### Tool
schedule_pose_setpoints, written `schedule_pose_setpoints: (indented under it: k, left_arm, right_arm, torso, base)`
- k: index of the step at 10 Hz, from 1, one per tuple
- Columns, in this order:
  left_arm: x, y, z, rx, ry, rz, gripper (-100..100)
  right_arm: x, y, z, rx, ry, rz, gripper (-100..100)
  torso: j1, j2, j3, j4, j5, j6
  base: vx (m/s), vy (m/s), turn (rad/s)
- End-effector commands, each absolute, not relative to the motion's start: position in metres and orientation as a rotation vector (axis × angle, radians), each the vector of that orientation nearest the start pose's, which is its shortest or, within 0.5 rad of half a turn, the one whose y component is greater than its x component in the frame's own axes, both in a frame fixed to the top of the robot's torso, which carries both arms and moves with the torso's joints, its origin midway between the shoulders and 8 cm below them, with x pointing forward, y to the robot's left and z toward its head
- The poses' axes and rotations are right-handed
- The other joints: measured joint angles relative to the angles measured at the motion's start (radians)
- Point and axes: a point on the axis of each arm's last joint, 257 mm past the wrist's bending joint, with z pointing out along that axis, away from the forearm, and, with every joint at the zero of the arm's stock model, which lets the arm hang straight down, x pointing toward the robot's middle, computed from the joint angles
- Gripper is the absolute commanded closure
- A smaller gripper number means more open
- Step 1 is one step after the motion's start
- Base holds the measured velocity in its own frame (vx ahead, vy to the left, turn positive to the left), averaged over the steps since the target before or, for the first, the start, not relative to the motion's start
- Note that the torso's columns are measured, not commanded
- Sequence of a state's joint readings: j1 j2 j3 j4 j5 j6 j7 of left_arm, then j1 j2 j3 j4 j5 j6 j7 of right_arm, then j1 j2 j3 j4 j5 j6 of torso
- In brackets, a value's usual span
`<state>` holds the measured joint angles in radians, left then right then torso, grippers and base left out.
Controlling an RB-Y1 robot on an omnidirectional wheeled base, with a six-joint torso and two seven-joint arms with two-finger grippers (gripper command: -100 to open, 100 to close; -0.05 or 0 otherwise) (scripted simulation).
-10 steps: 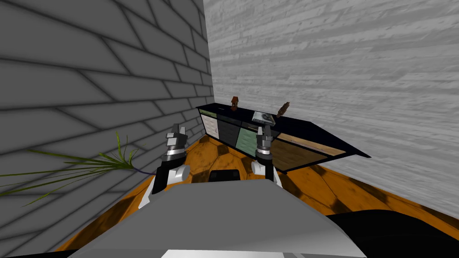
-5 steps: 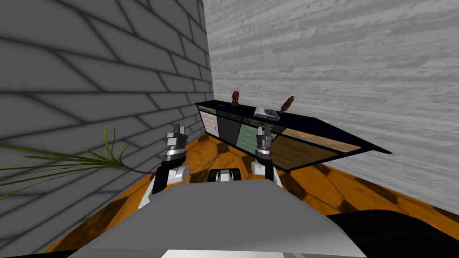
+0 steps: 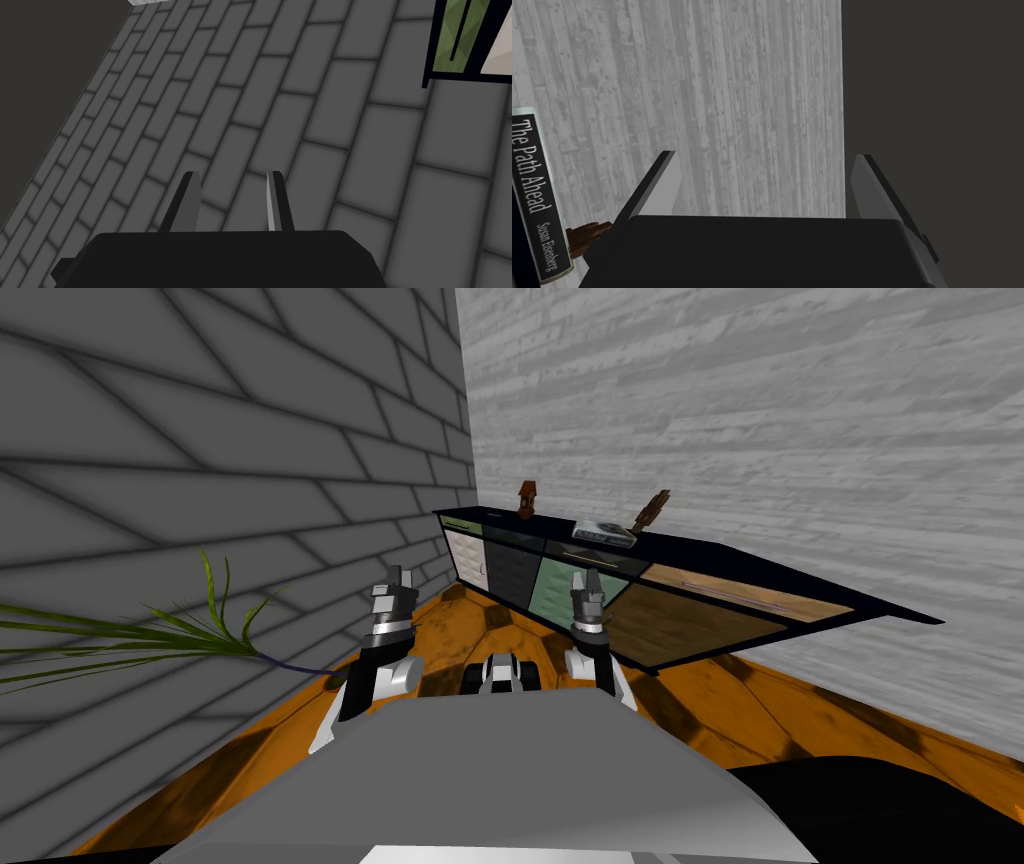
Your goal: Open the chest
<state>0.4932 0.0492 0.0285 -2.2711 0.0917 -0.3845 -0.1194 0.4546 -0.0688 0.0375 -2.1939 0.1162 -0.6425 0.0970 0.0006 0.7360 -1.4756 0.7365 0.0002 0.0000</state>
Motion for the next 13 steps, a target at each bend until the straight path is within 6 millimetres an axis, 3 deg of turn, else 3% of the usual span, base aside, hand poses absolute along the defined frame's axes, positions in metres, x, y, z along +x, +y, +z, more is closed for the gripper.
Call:
schedule_pose_setpoints:
  k: [1, 13]
  left_arm:
    - [0.362, 0.297, 0.001, -0.721, 0.712, -1.199, 0]
    - [0.362, 0.297, 0.001, -0.722, 0.712, -1.199, 0]
  right_arm:
    - [0.348, -0.228, 0.016, 0.333, 0.777, 1.151, -100]
    - [0.372, -0.218, -0.021, 0.012, 1.024, 0.706, -100]
  torso:
    - [0.0, 0.001, -0.001, 0.001, 0.0, 0.0]
    - [0.0, 0.001, -0.001, 0.001, 0.0, 0.0]
  base:
    - [0.058, 0.014, 0.034]
    - [0.068, 0.022, 0.041]
